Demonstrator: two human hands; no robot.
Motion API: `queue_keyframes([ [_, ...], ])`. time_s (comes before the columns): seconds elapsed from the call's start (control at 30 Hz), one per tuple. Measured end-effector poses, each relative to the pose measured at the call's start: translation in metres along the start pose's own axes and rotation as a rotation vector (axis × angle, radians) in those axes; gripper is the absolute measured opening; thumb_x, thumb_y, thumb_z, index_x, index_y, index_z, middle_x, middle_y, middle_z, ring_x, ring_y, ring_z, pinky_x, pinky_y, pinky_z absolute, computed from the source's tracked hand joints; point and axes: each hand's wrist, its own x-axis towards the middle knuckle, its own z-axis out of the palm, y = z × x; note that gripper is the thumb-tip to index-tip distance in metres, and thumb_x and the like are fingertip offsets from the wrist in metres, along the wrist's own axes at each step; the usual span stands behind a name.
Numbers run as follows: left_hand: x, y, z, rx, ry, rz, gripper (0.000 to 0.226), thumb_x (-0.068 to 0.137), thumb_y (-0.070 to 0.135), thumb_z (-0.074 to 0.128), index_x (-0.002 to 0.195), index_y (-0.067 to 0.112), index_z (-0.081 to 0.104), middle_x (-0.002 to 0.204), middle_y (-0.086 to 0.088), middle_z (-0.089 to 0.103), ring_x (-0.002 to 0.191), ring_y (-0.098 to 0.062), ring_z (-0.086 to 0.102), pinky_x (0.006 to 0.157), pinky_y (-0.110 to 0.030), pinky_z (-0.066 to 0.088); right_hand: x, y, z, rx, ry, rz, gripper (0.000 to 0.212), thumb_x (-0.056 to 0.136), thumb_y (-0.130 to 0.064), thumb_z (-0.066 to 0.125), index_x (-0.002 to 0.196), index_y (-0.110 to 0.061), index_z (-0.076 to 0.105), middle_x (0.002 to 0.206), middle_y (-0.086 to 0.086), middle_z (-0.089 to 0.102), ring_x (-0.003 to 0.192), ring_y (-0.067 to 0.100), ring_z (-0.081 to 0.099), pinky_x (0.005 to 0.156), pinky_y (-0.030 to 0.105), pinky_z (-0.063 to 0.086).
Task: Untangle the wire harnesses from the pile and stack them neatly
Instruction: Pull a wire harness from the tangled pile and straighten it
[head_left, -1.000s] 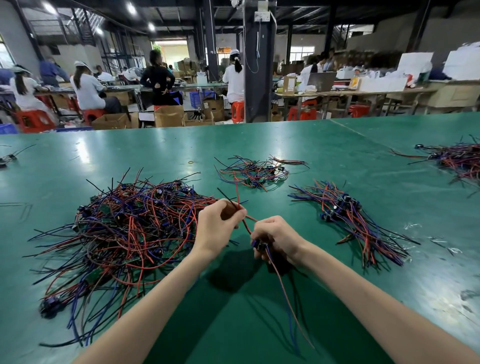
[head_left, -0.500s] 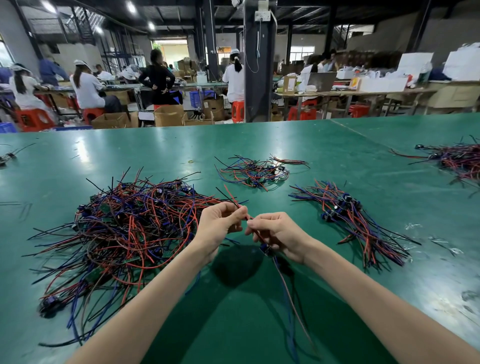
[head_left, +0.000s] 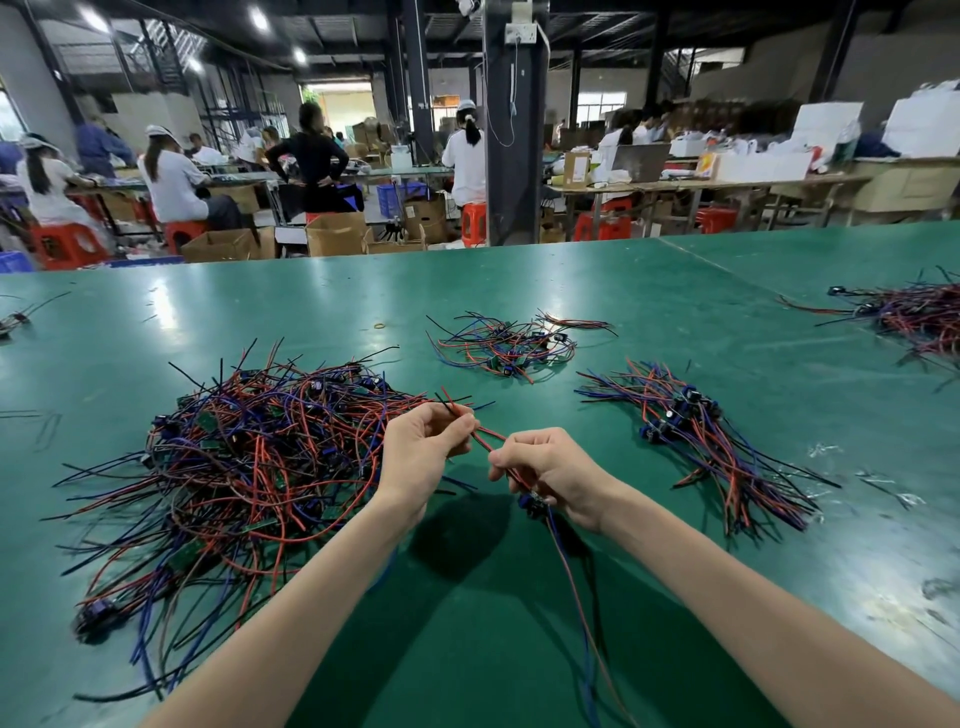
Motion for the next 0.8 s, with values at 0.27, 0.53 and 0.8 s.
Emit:
queue_keyframes([
  [0.27,0.003,0.004,-0.001,0.168,0.019,0.096,0.009,0.081,0.009,0.072,0.075,0.013,0.069,0.065,-0.003,0.069,0.052,-0.010,0.060,0.058,-0.024,0.054,-0.003,-0.002,-0.003,-0.001,-0.014,0.019,0.026,0.086,-0.010,0.060,0.060,-0.009,0.064,0.041,-0.001,0.050,0.032,0.005,0.035,0.032,0.014,0.018],
  [0.53,0.002,0.009,-0.001,-0.188,0.082,-0.015,0.010,0.088,0.006,0.062,0.080,0.004,0.067,0.067,0.000,0.071,0.055,-0.004,0.061,0.055,-0.014,0.051,-0.004,-0.003,-0.003,0.057,-0.068,0.026,0.025,0.087,-0.009,0.058,0.062,-0.006,0.064,0.044,0.001,0.046,0.036,0.005,0.044,0.034,0.015,0.023],
  [0.8,0.006,0.007,-0.010,0.239,0.108,0.133,0.019,0.079,0.018,0.076,0.068,0.011,0.062,0.058,0.003,0.063,0.046,-0.004,0.050,0.046,-0.014,0.043,-0.003,-0.002,-0.003,0.117,-0.126,0.024,0.033,0.086,-0.002,0.057,0.055,-0.010,0.063,0.061,0.004,0.061,0.044,0.008,0.046,0.046,0.020,0.032],
])
